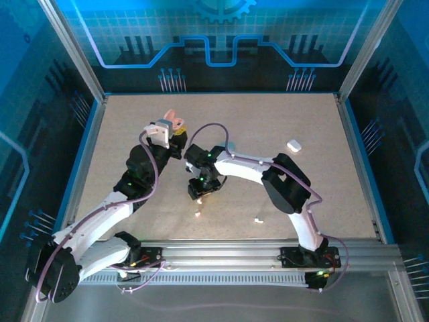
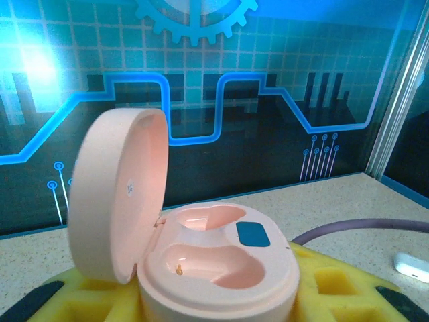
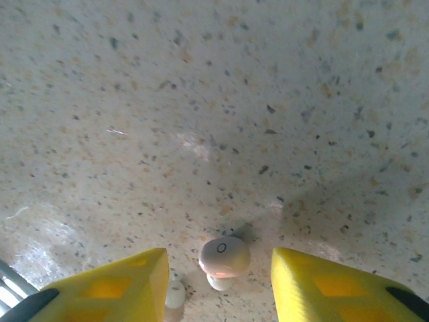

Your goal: Insert the wireless bluetooth earbuds into the charging case

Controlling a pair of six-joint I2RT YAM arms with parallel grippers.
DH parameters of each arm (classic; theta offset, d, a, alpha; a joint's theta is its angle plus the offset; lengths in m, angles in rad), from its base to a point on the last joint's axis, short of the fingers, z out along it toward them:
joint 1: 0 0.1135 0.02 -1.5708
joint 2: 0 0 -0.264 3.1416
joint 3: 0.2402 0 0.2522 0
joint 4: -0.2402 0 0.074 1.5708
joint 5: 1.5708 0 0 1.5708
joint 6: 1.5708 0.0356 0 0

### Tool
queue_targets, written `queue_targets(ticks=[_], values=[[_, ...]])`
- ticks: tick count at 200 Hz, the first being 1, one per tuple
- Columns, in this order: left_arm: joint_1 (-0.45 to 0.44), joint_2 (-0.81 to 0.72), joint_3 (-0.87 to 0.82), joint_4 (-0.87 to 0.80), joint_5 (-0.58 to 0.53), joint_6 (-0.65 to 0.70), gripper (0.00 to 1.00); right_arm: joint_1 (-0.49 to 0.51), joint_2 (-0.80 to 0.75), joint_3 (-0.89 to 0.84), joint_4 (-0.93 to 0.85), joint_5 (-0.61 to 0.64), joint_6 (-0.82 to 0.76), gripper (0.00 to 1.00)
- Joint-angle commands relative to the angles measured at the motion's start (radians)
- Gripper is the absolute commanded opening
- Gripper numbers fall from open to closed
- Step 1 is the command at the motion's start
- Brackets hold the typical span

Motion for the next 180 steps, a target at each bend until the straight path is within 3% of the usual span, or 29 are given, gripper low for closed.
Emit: queue_targets(ticks=[1,115,180], values=[[0.009,-0.025,-0.013,0.002,-0.023,0.012,0.36,0.009,0.037,0.032,-0.080,-0.005,0.074,0.45],[0.012,-0.017,-0.011,0.004,-0.017,-0.001,0.36,0.022,0.104,0.109,-0.112,-0.038,0.076,0.34],[0.012,-0.010,-0.012,0.006,-0.016,-0.009,0.36,0.034,0.122,0.145,-0.127,-0.028,0.059,0.33]])
